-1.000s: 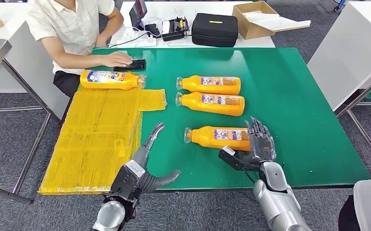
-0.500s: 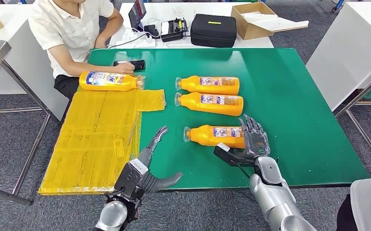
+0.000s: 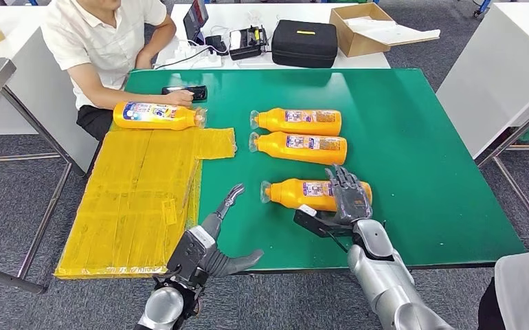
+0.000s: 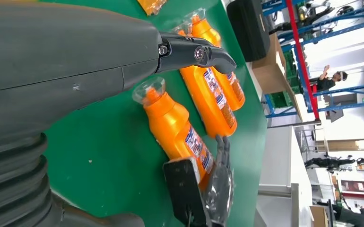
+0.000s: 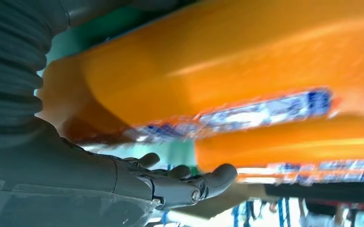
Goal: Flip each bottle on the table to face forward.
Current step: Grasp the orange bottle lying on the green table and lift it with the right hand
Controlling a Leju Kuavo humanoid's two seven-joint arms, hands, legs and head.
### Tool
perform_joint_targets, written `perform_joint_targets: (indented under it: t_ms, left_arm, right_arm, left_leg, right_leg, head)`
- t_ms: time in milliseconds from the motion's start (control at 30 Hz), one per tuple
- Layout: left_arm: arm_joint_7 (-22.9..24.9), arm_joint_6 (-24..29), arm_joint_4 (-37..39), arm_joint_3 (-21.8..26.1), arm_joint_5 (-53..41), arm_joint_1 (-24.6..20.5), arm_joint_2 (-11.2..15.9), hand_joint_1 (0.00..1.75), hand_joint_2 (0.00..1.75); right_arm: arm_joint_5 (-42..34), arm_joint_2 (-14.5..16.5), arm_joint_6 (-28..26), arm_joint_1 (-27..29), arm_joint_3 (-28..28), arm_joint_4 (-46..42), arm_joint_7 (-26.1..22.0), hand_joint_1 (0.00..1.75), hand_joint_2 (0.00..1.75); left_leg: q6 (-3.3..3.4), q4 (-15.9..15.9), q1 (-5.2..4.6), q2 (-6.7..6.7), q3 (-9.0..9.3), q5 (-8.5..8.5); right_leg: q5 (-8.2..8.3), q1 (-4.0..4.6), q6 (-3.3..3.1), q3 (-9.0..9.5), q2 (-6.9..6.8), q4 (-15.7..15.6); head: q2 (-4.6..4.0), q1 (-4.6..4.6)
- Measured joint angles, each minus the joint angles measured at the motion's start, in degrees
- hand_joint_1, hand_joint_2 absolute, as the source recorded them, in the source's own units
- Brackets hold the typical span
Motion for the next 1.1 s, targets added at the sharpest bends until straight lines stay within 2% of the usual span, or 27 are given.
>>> perform_joint_targets:
  t_ms: [33,267,400,600,933,1033,1100]
  left_arm:
    - [0.1,-0.1,0.1,0.0,0.1,0.0,0.0,0.0,1.75]
    - [0.2,-1.0,0.7,-0.3,0.4,-0.2,0.0,0.0,1.75]
    - [0.2,-1.5,1.1,-0.3,0.8,-0.3,0.0,0.0,1.75]
    - [0.1,-1.8,1.6,-0.6,1.0,-0.5,0.0,0.0,1.75]
    - [-0.1,-1.8,1.6,-0.6,1.1,-0.5,0.0,0.0,1.75]
    - [-0.2,-2.0,1.6,-0.6,1.4,-0.5,0.0,0.0,1.75]
    - [-0.4,-2.5,1.6,-0.6,2.6,-0.5,0.0,0.0,1.75]
  right_arm:
    - [-0.4,-0.1,0.9,-0.4,0.5,0.5,0.2,1.75,1.75]
    - [-2.9,-1.5,7.8,-4.3,3.2,5.4,2.6,1.75,1.75]
    - [-4.8,-2.9,10.8,-6.0,3.9,7.4,1.9,1.75,1.75]
    - [-5.3,-4.5,12.7,-7.4,5.2,8.8,1.6,1.75,1.75]
    - [-6.5,-5.2,12.8,-7.5,6.6,8.7,1.9,1.75,1.75]
    - [-8.3,-5.4,12.9,-7.4,6.6,8.6,0.0,1.75,1.75]
    - [-12.7,-5.9,13.5,-7.0,6.4,8.3,-4.2,1.75,1.75]
  left_leg:
    - [0.0,0.0,0.0,0.04,0.01,0.0]
    - [0.02,0.0,0.0,0.23,0.54,-0.22]
    - [0.11,0.0,-0.01,0.19,0.87,-0.29]
    - [0.2,0.0,-0.02,0.03,0.95,-0.23]
    - [0.22,0.0,-0.01,-0.02,0.96,-0.24]
    - [0.23,0.0,-0.01,-0.03,0.95,-0.25]
    - [0.23,0.0,-0.01,-0.03,0.95,-0.26]
  right_leg:
    - [0.0,0.0,0.0,0.0,0.03,0.0]
    - [-0.1,0.0,-0.02,-0.1,0.3,-0.1]
    - [-0.2,0.0,-0.01,0.18,0.32,-0.1]
    - [-0.13,-0.01,0.12,0.43,0.29,-0.3]
    - [-0.11,-0.01,0.17,0.53,0.27,-0.4]
    - [-0.12,-0.01,0.17,0.53,0.27,-0.4]
    - [-0.11,0.0,0.18,0.54,0.27,-0.4]
  head:
    - [0.0,0.0]
    - [0.0,0.01]
    - [0.0,0.0]
    - [0.0,0.0]
    - [0.0,0.01]
    - [0.0,0.0]
    - [0.0,0.01]
